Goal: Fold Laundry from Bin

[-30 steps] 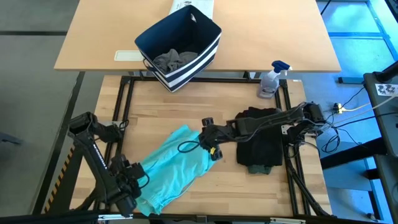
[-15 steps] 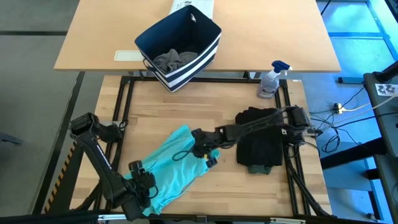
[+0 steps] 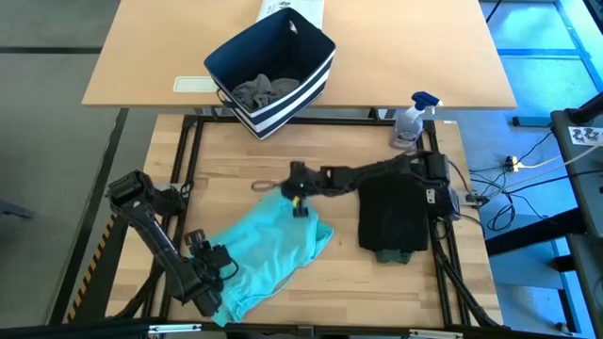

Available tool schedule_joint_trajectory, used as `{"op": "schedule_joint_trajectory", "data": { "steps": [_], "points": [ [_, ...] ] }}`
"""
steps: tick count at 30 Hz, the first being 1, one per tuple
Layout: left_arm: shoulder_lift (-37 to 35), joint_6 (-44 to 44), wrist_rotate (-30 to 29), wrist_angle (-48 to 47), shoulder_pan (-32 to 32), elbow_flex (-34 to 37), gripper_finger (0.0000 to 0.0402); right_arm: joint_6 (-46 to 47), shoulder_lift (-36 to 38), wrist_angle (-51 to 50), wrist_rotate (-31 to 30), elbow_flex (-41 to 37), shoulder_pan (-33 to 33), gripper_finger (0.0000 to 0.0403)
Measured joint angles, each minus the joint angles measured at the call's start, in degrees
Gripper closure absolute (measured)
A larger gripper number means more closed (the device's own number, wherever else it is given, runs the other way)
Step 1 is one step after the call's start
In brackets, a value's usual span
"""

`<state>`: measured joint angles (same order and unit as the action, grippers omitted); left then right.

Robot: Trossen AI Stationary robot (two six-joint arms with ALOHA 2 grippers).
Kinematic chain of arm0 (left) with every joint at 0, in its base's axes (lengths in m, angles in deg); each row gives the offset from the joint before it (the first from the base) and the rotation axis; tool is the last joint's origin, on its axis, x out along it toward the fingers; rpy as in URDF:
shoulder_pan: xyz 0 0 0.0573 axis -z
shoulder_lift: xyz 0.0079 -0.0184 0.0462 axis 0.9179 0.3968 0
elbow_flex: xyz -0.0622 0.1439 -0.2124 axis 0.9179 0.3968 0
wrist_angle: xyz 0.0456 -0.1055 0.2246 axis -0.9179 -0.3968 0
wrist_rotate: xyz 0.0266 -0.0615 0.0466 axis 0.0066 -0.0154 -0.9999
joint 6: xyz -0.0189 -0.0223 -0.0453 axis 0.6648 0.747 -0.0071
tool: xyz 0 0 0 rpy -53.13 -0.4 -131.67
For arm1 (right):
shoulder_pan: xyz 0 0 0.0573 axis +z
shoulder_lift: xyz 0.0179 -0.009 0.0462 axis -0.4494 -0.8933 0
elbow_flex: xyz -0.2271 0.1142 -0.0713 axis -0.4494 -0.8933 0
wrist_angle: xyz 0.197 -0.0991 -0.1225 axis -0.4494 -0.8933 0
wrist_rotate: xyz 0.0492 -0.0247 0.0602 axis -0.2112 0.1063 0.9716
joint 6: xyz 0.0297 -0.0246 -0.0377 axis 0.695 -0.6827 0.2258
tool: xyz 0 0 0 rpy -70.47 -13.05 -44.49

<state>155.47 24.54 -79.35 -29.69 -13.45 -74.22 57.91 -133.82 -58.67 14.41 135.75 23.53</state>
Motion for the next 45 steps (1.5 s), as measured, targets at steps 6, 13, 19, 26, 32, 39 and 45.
{"op": "schedule_joint_trajectory", "data": {
  "steps": [6,13,19,26,32,39,45],
  "points": [
    [0.0,0.49,0.32,-5.84,-1.1,-3.61,0.0235,6.0,2.08,-6.53,2.03,2.54,-2.65,0.04],
    [-0.13,-2.62,-10.87,-4.56,1.12,-12.04,0.0235,4.46,9.66,-13.36,-1.78,2.8,6.46,0.0401],
    [1.99,-5.83,-14.51,8.36,1.59,-10.14,0.0235,7.47,9.52,-21.69,-7.29,0.68,17.02,0.0401],
    [6.53,-8.28,-7.1,16.43,0.89,-8.57,0.0235,15.11,9.25,-15.44,-8.09,-8.12,21.59,0.0402],
    [9.82,-13.46,0.95,21.29,0.09,-8.57,0.0235,17.78,9.25,-14.49,-7.93,-13.65,19.89,0.0402],
    [10.34,-22.94,-1.23,27.51,-4.1,-8.57,0.0235,17.84,9.4,-13.86,-8.04,-15.82,12.44,0.0402],
    [10.33,-35.89,-3.68,32.93,-10.04,-8.57,0.0235,14.25,9.27,-8.73,-8.06,-16.0,4.1,0.0402]
  ]
}}
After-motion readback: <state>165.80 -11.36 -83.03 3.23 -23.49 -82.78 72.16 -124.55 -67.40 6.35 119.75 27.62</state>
